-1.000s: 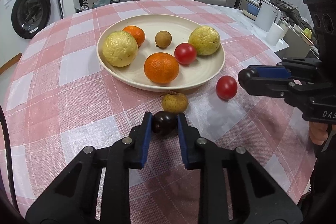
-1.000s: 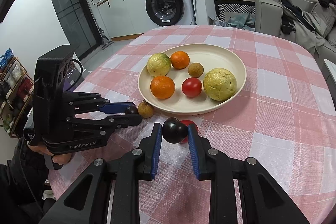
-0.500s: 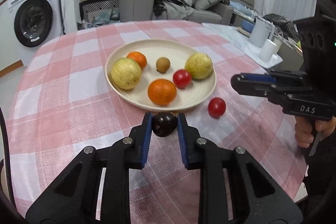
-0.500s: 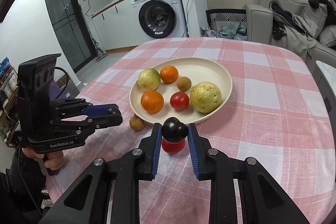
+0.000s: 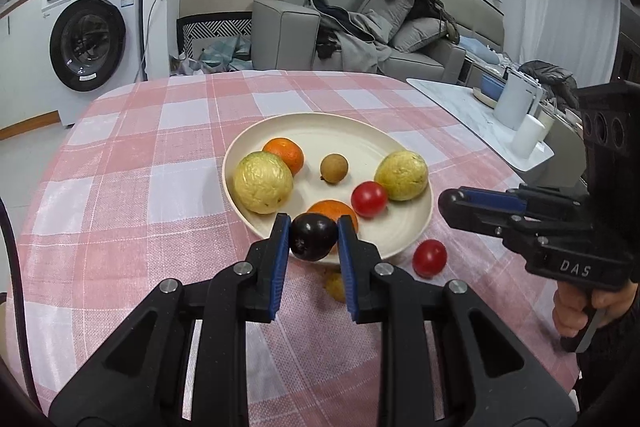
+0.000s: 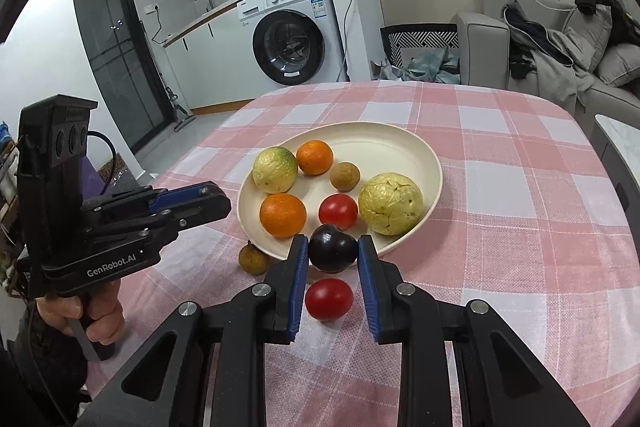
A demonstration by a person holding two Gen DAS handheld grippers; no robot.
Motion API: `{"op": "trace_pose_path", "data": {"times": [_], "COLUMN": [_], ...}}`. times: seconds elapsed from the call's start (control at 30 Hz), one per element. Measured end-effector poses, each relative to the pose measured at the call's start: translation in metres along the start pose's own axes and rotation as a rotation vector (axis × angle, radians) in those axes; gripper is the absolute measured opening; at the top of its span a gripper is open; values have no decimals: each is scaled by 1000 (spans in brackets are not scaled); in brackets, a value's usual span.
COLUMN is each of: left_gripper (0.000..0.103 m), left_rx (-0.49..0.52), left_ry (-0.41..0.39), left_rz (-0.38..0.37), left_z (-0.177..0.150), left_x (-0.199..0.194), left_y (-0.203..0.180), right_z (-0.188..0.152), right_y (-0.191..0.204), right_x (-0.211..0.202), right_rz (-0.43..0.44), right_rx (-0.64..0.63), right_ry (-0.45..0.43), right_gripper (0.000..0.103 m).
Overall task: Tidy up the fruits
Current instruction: 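Drop the plum into the plate with the left tool while the right tool drops its plum there, then move the right tool to the red tomato while the left tool approaches the small brown fruit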
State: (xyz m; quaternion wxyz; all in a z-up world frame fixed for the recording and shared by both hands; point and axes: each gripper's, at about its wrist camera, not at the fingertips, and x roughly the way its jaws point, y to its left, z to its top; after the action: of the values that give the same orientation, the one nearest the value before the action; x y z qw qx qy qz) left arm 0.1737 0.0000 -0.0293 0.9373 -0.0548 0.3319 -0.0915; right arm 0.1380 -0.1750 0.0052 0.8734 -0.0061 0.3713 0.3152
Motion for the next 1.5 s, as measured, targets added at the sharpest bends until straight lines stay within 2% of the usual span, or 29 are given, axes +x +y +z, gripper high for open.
{"op": "trace_pose_path", "data": {"times": [0.17, 0.5, 0.73, 0.87, 0.9, 1.0, 1.07, 1.13, 1.2, 1.27, 1.3, 1.5], "left_gripper": [21, 21, 21, 22, 26, 50, 64, 84, 86, 93, 103, 102], "left_rx": [-26, -8, -25, -28, -21, -6, -4, -2, 13, 34, 43, 89], "left_ry": [14, 38, 38, 34, 27, 3, -20, -26, -31, -29, -29, -23], "left_rz": [21, 60, 64, 70, 74, 79, 84, 98, 107, 103, 104, 123], "left_z": [6, 7, 6, 5, 5, 4, 2, -1, -6, -10, -12, -18], "left_x": [16, 40, 42, 39, 35, 21, 10, 0, -8, -15, -17, -21], "left_y": [5, 7, 11, 10, 8, 4, 3, 0, -3, -8, -10, -19], "right_z": [7, 10, 8, 9, 10, 11, 9, 5, 0, -4, -5, -9], "right_y": [-1, -4, -1, 4, 5, 6, 7, 8, 6, 3, 1, -5], "right_x": [10, 30, 37, 30, 27, 15, 9, 5, 0, 0, 1, 13], "right_rz": [-7, -8, -22, -51, -54, -65, -86, -97, -96, -104, -108, -127], "right_rx": [8, 36, 32, -11, -17, -30, -55, -74, -72, -45, -38, -24], "right_ry": [10, 41, 52, 28, 20, -5, 0, 13, 19, 39, 49, 107], "right_gripper": [26, 26, 26, 32, 32, 38, 59, 72, 86, 98, 100, 103]}}
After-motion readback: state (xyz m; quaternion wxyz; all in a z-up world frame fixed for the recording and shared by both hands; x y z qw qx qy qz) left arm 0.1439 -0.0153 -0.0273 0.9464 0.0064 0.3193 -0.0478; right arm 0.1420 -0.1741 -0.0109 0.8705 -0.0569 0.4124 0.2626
